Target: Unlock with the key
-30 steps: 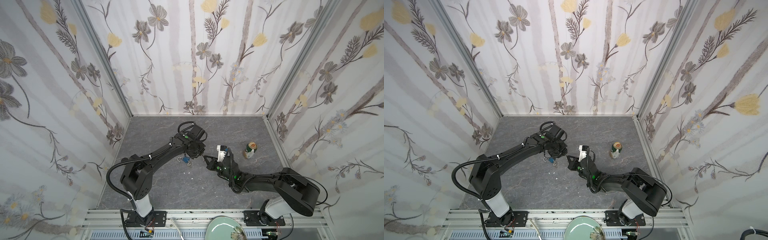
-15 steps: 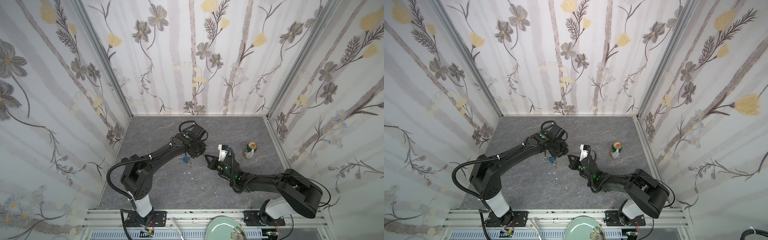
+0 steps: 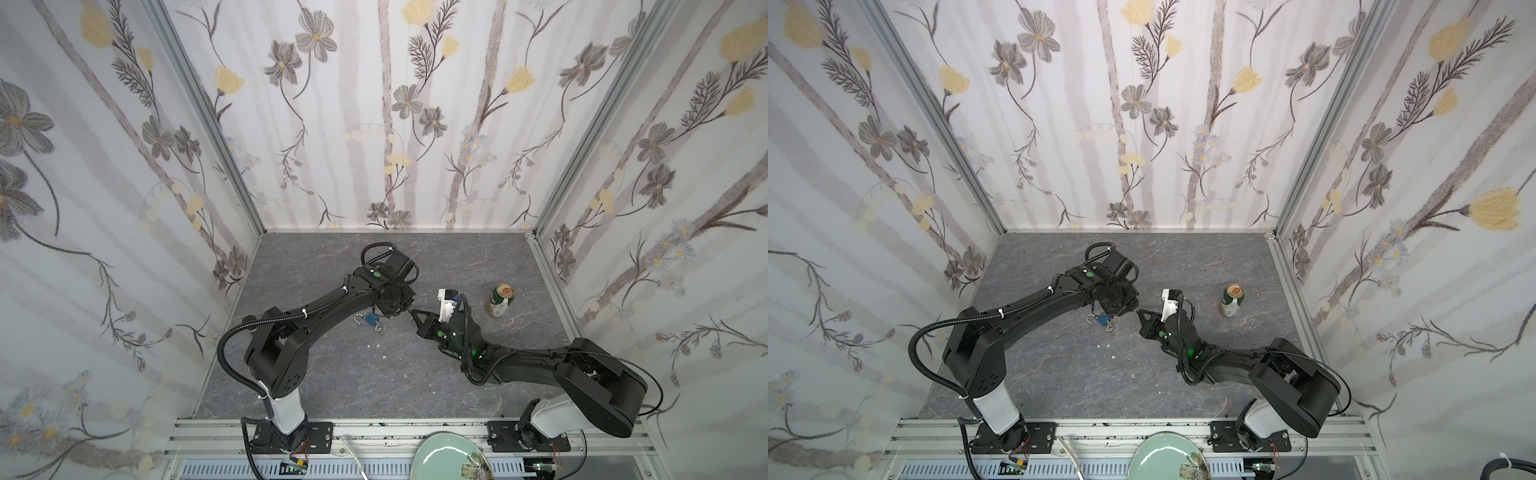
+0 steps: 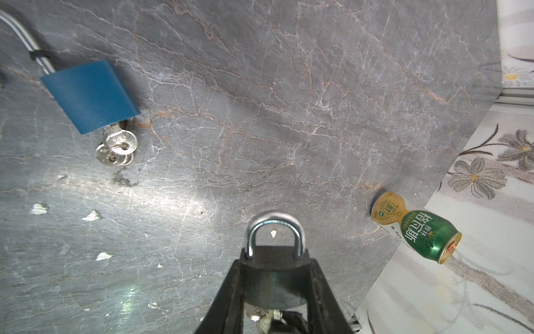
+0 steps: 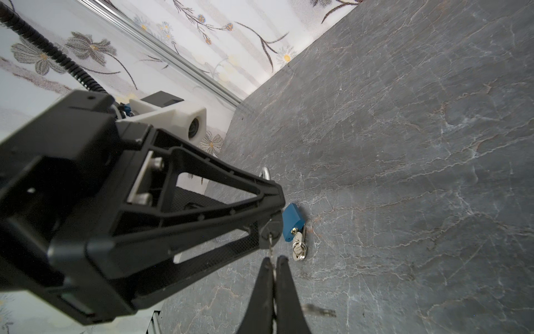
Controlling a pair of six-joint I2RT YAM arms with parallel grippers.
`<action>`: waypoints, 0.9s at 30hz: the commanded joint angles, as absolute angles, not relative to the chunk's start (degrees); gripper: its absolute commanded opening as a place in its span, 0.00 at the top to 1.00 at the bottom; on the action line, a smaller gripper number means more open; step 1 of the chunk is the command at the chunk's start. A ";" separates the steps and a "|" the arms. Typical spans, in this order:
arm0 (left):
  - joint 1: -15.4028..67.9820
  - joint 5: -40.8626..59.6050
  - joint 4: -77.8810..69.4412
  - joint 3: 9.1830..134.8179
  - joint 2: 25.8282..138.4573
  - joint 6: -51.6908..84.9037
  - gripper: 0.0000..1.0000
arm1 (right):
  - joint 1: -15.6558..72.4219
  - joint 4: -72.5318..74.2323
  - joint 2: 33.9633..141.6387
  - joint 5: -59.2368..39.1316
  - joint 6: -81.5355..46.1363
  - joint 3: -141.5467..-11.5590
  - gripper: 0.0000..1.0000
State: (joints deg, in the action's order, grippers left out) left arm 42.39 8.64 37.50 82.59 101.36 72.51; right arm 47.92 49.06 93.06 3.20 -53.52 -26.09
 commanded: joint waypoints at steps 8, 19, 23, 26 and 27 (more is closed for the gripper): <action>42.80 12.12 37.10 82.88 101.15 73.28 0.88 | 47.89 56.11 94.11 1.77 -53.57 -25.62 1.00; 42.89 13.73 35.13 82.00 100.60 74.60 0.88 | 47.90 55.55 93.78 3.17 -52.78 -25.33 1.00; 42.81 13.07 35.48 81.88 100.46 74.30 0.89 | 47.89 55.06 93.58 3.10 -52.91 -25.23 1.00; 42.62 12.09 36.18 81.91 100.22 73.76 0.88 | 47.90 53.50 92.55 3.03 -52.82 -25.05 1.00; 42.54 11.73 36.54 81.97 100.24 73.38 0.88 | 47.90 52.59 92.14 3.18 -52.73 -24.93 1.00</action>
